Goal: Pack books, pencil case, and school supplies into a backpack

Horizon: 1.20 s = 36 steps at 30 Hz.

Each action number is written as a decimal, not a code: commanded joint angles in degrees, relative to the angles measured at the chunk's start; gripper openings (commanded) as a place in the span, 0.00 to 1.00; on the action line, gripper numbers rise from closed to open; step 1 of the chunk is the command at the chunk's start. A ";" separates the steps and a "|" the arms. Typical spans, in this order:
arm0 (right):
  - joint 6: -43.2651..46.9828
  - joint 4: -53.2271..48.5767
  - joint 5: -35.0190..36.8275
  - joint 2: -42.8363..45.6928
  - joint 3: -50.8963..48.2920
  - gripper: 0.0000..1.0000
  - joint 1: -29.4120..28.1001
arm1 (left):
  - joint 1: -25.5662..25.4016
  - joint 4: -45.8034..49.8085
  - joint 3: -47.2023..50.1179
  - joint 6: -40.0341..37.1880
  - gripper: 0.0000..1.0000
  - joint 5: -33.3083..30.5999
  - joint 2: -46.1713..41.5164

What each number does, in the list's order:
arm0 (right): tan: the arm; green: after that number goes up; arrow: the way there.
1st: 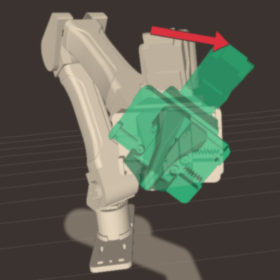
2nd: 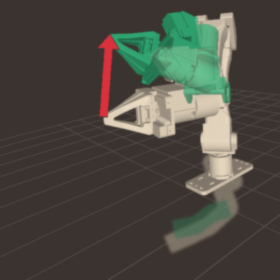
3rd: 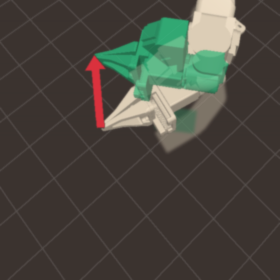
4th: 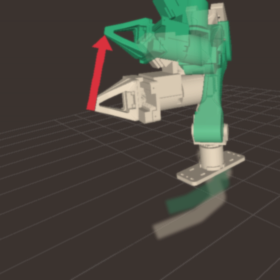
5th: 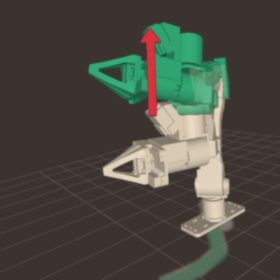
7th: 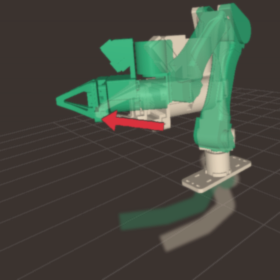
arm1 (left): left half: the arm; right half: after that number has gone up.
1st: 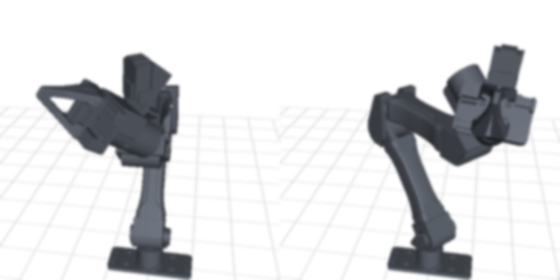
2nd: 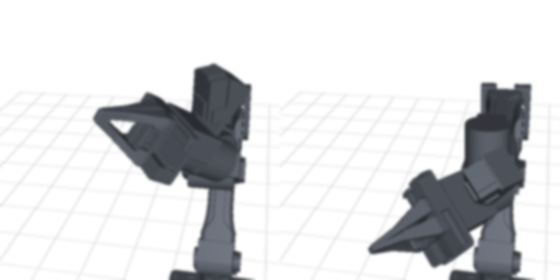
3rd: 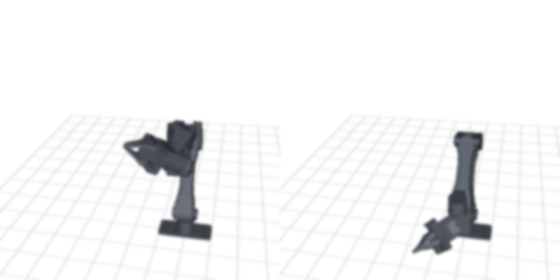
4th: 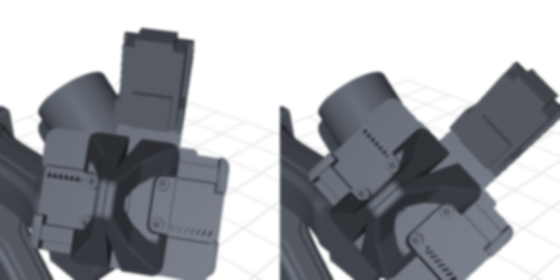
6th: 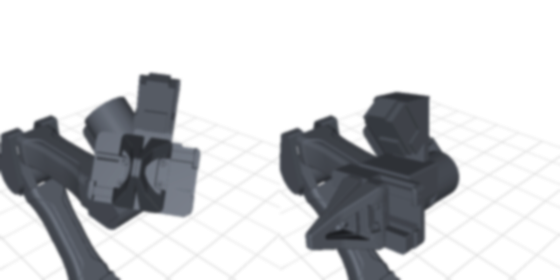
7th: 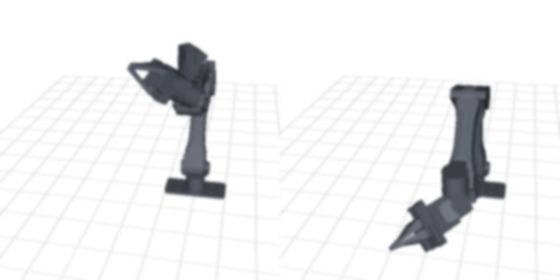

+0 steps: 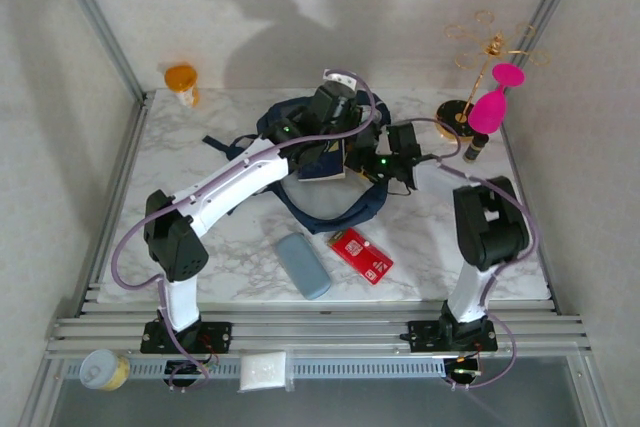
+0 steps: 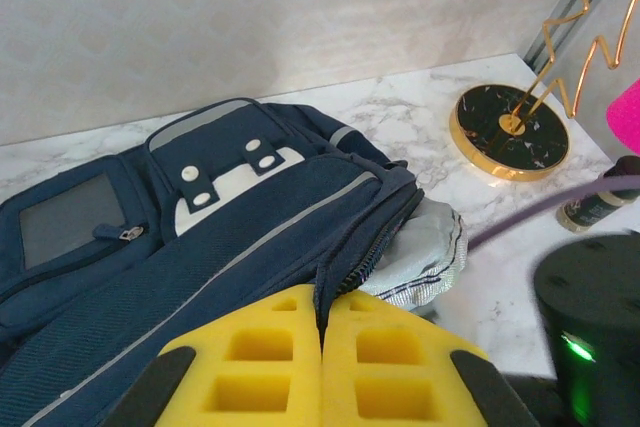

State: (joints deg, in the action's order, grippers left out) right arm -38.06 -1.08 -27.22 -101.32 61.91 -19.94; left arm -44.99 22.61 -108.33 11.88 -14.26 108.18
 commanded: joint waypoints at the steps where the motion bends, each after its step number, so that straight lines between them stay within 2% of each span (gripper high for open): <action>1: 1.73 -4.23 8.52 7.74 -5.61 0.50 -2.71 | -0.36 -5.73 -3.73 1.17 0.00 -2.40 -1.33; 4: -0.68 0.10 7.55 9.31 -8.78 0.37 -7.76 | -0.36 -5.61 -3.73 1.96 0.00 -1.59 -1.00; 6: -1.09 3.05 7.38 6.79 -7.52 0.29 -10.51 | -0.37 -5.53 -3.64 2.43 0.00 -0.82 -0.75; 10: -0.34 4.44 10.04 -1.24 -0.81 0.12 -11.44 | -0.35 -5.08 -3.75 3.17 0.00 -0.15 -0.51; 14: 0.52 7.05 18.33 -6.38 2.53 0.01 -11.03 | -0.36 -3.94 -3.81 3.76 0.00 -0.46 -0.95; 18: 1.73 12.45 21.07 -5.92 2.50 0.01 -10.33 | -0.36 -3.44 -3.26 4.57 0.00 -0.86 -0.87; 21: 1.00 17.54 17.37 -1.04 -3.53 0.04 -10.60 | -0.36 -4.14 -2.16 5.46 0.00 -0.97 -0.56; 26: 1.07 14.78 14.29 11.11 -14.83 0.07 -8.30 | -0.37 -4.57 -1.33 7.13 0.00 1.62 0.76; 29: 0.62 6.35 16.60 19.32 -18.10 0.08 -5.99 | -0.36 -3.53 -0.56 8.34 0.03 4.09 2.56; 31: 0.38 -1.14 22.08 25.10 -18.80 0.08 -4.56 | 0.08 -2.93 1.82 9.37 0.07 9.45 2.78; 33: 0.49 -6.00 26.07 31.86 -19.99 0.14 -3.72 | 1.43 -5.97 7.39 10.47 0.21 18.13 1.68; 35: 0.65 -8.78 28.21 36.89 -20.84 0.20 -3.41 | 2.74 -6.13 9.98 13.46 0.27 20.60 0.46; 36: 0.33 -10.79 29.46 38.57 -20.71 0.21 -3.26 | 3.82 -6.29 11.69 14.46 0.30 24.34 -0.73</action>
State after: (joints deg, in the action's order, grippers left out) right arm -38.11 -3.40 -3.70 -66.96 42.11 -23.35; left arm -43.83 19.09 -100.05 21.76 0.23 110.19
